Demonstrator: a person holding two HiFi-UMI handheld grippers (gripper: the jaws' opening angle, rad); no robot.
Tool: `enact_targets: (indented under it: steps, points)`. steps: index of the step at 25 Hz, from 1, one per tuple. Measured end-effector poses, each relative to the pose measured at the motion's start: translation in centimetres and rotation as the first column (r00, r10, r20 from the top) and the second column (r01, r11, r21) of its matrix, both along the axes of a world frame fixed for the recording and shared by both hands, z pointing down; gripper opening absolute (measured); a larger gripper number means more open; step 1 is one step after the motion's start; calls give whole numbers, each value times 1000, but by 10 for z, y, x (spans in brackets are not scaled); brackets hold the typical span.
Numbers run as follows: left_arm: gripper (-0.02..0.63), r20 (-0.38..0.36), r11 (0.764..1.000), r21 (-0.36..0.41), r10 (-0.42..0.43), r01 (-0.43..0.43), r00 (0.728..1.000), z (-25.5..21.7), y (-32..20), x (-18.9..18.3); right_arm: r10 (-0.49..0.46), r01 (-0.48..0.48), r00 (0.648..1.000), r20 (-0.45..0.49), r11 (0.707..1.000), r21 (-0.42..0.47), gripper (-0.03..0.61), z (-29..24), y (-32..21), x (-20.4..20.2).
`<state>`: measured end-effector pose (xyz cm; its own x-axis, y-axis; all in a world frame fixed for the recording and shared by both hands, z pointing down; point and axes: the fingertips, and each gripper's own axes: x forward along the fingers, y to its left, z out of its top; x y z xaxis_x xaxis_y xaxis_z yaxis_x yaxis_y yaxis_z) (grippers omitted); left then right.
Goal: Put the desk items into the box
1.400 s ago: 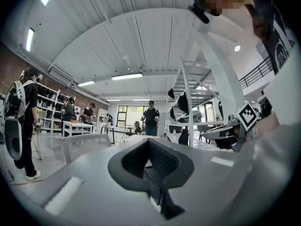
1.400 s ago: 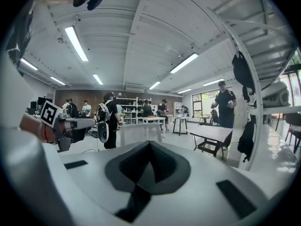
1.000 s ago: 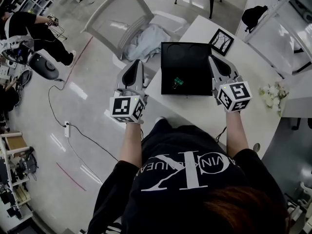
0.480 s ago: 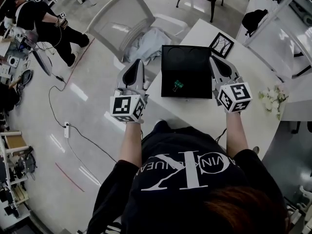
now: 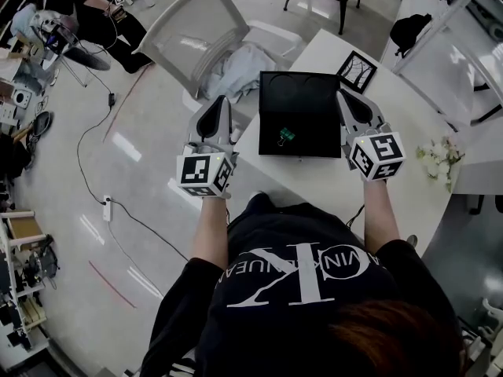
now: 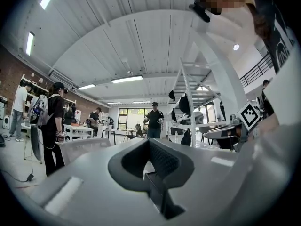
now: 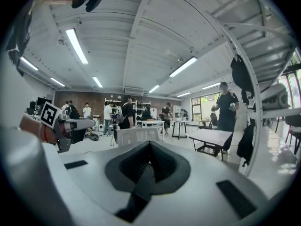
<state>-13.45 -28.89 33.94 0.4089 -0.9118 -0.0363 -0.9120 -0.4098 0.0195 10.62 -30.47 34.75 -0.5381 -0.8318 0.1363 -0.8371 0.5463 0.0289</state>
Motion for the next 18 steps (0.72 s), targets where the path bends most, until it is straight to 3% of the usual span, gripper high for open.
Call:
enact_targets:
  steps: [18]
  points:
    - [11, 2, 1000, -18, -4, 4, 1000, 6, 0, -1, -9, 9, 1000, -3, 1000, -14, 14, 6, 0, -3]
